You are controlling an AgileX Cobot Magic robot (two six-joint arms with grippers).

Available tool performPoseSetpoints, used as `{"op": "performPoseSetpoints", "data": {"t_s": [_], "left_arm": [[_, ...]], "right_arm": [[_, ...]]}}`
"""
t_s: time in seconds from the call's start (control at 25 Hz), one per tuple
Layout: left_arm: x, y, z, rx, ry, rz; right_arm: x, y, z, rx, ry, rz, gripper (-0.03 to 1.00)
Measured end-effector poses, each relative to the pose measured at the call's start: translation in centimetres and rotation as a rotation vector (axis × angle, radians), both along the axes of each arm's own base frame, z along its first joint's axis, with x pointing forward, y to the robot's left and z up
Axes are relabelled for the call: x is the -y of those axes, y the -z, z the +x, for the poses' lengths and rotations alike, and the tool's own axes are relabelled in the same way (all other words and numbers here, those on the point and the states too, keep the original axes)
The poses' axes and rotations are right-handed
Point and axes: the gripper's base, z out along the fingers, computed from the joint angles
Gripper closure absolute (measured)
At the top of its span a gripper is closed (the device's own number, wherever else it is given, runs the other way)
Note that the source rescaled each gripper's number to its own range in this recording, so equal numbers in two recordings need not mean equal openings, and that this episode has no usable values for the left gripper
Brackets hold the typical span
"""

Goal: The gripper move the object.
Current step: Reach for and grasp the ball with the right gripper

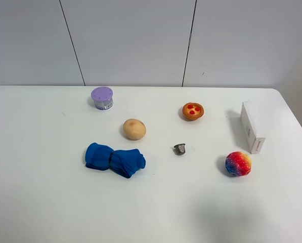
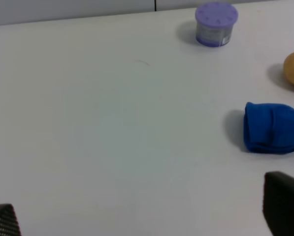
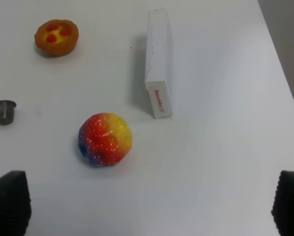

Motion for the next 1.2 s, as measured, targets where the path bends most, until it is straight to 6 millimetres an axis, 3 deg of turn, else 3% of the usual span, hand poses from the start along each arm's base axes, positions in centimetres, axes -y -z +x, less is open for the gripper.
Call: {"op": "performPoseSetpoints", "data": {"t_s": [0.36, 0.48, 0.92, 1.2], "left_arm": [[0.0, 0.0, 0.0, 0.000, 0.000, 0.000], [0.0, 0.0, 0.0, 0.000, 0.000, 0.000], [0.0, 0.0, 0.0, 0.000, 0.000, 0.000], [0.0, 0.0, 0.0, 0.000, 0.000, 0.000]], "right_arm": [[-0.3, 0.0, 0.0, 0.001, -0.026, 0.022, -0.03], [-0.4, 0.0, 0.9, -0.060, -0.041, 0.032, -0.03], [-0.3, -2.1, 9.8, -0.440, -0.075, 0.007, -0.03], [-0.1, 1.0, 15.4, -0.660, -0.136, -0.040, -0.03]]}}
